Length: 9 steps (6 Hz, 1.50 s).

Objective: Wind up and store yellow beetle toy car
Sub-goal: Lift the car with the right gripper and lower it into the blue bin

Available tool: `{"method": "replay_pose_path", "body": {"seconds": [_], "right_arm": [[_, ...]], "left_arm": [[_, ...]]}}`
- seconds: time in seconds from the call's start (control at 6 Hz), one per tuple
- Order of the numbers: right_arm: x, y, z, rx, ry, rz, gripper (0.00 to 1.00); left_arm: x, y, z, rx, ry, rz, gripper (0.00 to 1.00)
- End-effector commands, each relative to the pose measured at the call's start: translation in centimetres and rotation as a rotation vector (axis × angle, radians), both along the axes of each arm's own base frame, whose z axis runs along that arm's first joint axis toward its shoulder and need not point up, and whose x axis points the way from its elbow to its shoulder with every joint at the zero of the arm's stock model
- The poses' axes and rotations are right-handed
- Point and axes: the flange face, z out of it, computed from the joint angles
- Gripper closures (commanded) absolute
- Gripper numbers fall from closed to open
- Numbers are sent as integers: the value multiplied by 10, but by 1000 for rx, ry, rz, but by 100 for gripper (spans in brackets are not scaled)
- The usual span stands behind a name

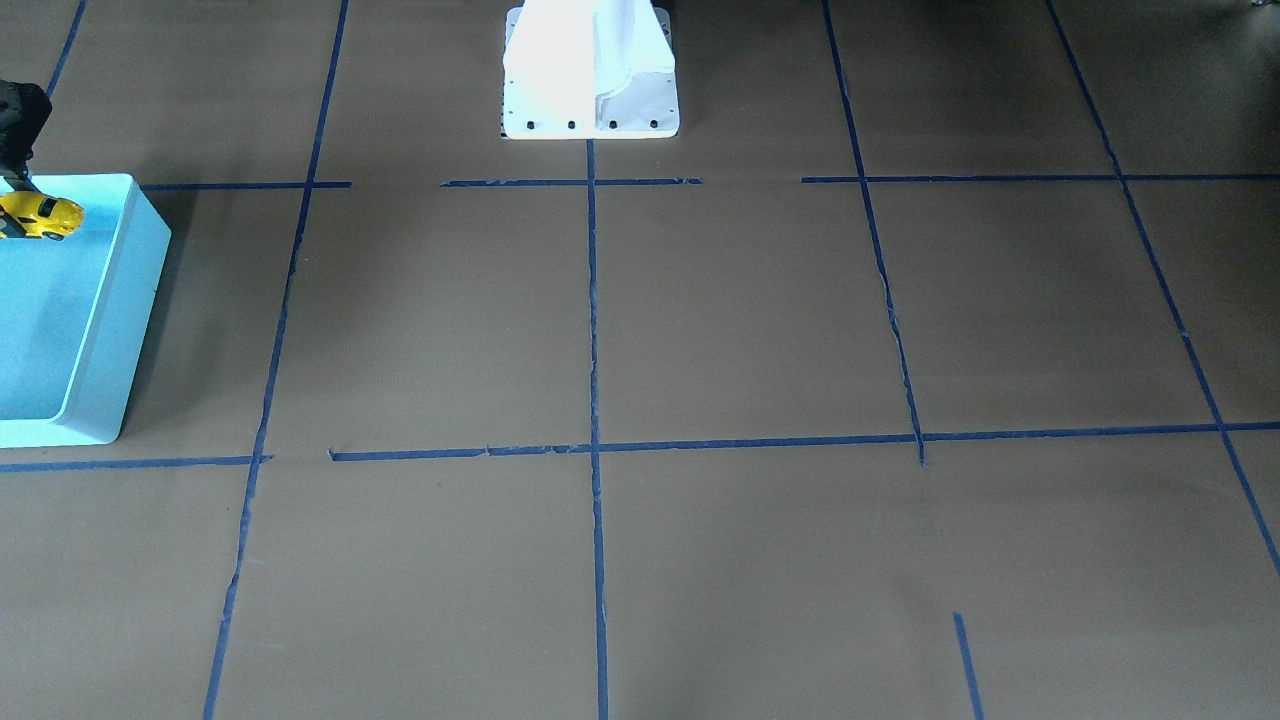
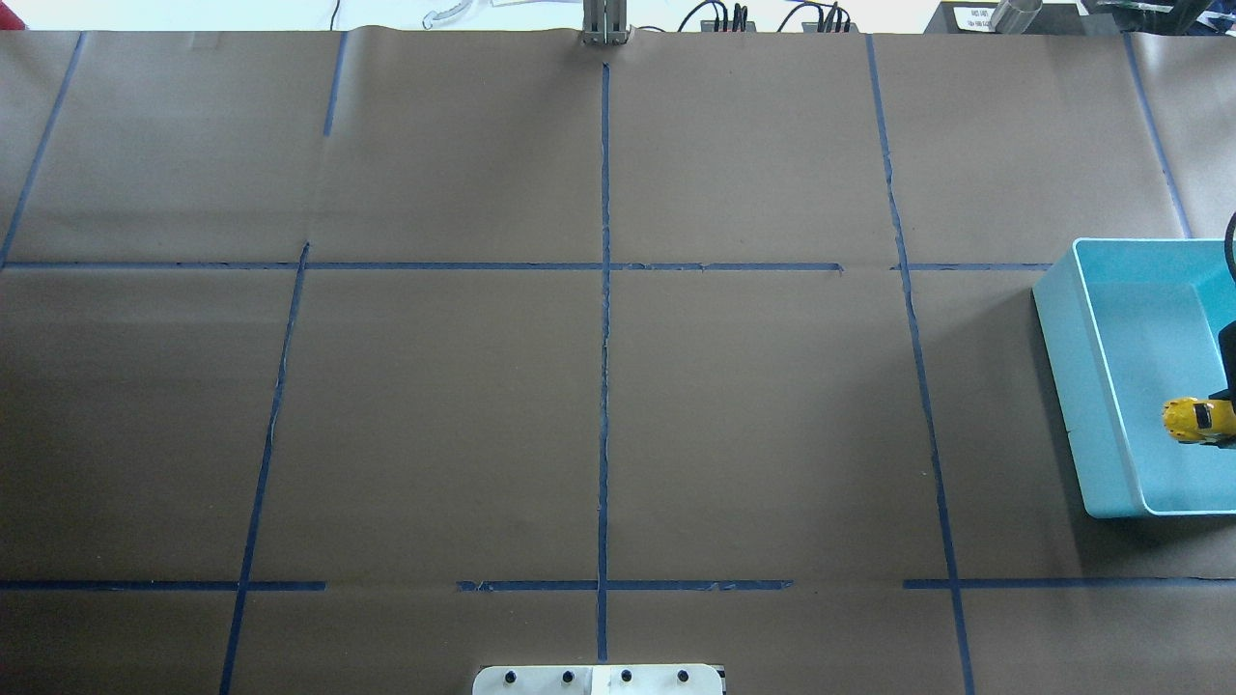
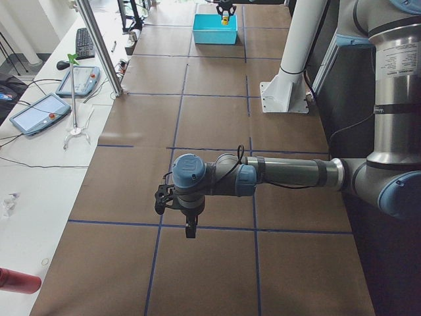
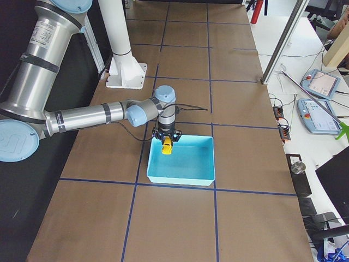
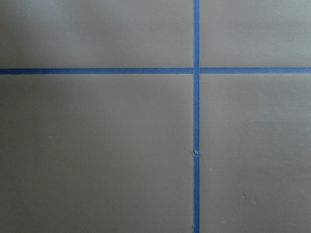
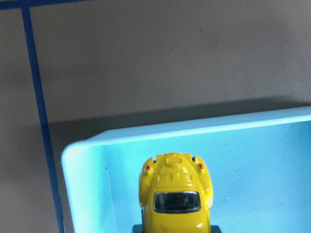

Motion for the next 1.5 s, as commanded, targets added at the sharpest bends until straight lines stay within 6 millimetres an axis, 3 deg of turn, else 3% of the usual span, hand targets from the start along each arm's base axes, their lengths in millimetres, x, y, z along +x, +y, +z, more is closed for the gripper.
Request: {"method": "replay_pose_path", "body": {"seconds": [0.0, 0.5, 1.0, 1.17, 1.33], "right_arm": [[-2, -7, 56, 18, -8, 7, 100], [-31, -51, 74, 14, -8, 3, 100], [-43, -58, 79, 13, -3, -12, 96], [-48, -62, 83, 8, -1, -17, 76], [-49, -63, 81, 9, -4, -16, 48]], "left_arm": [[1, -1, -1, 0, 0, 1, 0], [1, 0, -2, 1, 0, 0, 0], [1, -1, -2, 2, 2, 0, 0], [1, -1, -2, 2, 2, 0, 0], [0, -1, -4, 5, 0, 0, 0]]}}
